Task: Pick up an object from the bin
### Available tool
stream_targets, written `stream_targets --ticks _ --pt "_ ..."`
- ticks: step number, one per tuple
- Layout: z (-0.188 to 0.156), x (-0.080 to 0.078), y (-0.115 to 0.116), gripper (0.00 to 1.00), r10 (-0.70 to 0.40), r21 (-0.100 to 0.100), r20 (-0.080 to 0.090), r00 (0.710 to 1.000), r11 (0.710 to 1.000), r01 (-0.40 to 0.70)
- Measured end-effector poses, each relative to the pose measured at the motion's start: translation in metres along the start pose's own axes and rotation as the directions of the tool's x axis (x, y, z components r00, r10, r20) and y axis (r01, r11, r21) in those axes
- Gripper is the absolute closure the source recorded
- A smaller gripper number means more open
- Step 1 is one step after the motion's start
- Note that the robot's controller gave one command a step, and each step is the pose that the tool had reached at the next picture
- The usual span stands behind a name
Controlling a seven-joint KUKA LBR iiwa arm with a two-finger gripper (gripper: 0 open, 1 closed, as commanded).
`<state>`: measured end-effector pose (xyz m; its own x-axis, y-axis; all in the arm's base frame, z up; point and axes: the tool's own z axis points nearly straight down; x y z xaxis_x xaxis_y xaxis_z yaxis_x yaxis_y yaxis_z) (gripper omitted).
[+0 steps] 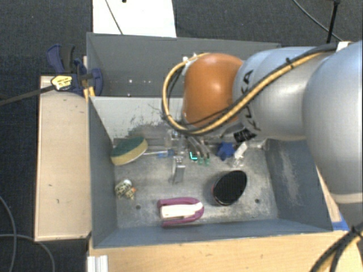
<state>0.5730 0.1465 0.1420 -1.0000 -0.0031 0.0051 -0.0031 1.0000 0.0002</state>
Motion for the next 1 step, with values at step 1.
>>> stream_targets --ticks 1 --pt "0.049 0.015 0.0718 0.0 -0.052 0.001 0.004 0.999 0.999 0.052"
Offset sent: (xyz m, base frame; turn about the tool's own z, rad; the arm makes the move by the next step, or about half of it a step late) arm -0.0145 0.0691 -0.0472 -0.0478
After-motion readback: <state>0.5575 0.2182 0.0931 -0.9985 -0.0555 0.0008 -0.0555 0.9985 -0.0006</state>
